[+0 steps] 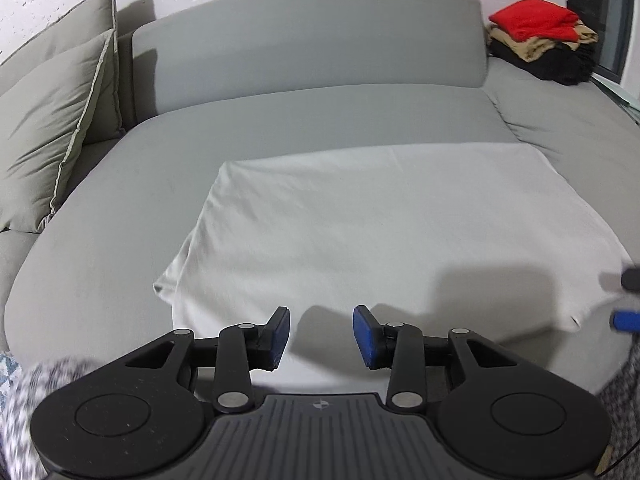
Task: Fold clothes
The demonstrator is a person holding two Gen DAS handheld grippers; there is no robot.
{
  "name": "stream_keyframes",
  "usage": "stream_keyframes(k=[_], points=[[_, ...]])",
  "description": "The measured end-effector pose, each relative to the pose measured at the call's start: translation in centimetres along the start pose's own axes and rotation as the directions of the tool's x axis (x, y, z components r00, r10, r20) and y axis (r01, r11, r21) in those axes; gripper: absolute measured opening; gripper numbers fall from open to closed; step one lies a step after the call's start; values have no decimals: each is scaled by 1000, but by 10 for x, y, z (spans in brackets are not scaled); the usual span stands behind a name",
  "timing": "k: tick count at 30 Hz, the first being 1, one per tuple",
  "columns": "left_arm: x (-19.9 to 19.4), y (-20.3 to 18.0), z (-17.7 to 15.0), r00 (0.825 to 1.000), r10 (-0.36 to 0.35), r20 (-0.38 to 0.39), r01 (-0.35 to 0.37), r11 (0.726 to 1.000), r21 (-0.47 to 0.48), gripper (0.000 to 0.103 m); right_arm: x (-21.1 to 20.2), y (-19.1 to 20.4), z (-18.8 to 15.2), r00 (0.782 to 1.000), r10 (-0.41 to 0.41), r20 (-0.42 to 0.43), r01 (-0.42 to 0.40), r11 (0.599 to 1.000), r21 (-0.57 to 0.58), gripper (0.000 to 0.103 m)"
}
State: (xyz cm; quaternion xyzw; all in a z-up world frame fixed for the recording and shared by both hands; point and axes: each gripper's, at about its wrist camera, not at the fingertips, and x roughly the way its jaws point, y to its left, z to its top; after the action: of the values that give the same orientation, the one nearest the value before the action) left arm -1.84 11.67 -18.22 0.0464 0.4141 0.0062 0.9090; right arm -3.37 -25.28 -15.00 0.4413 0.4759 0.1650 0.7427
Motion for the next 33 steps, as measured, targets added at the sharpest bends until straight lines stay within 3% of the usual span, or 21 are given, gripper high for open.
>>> stream_keyframes(k=[5, 11, 16, 17, 19, 33], points=[[14, 11, 5, 1000, 21, -23, -22, 999, -38, 37, 19, -12, 3, 999, 43, 22, -46, 990, 132, 49], [18, 16, -1, 1000, -1, -25, -1, 996, -90, 38, 26, -20, -1, 994, 69, 79, -83, 979, 186, 48], [18, 16, -2, 1000, -6, -14, 5, 996, -89, 38, 31, -30, -4, 973, 147, 179, -184, 959, 215, 48], [17, 17, -1, 1000, -10, -14, 9, 996, -93, 38, 32, -31, -4, 967, 158, 203, -200, 957, 210, 43], [17, 19, -2, 1000, -17, -12, 16, 994, -105, 38, 31, -32, 1, 960, 142, 241, -194, 959, 208, 39], [14, 42, 3, 998, -61, -1, 60, 981, -187, 39, 44, -31, 43, 906, 53, 420, -130, 979, 157, 39]])
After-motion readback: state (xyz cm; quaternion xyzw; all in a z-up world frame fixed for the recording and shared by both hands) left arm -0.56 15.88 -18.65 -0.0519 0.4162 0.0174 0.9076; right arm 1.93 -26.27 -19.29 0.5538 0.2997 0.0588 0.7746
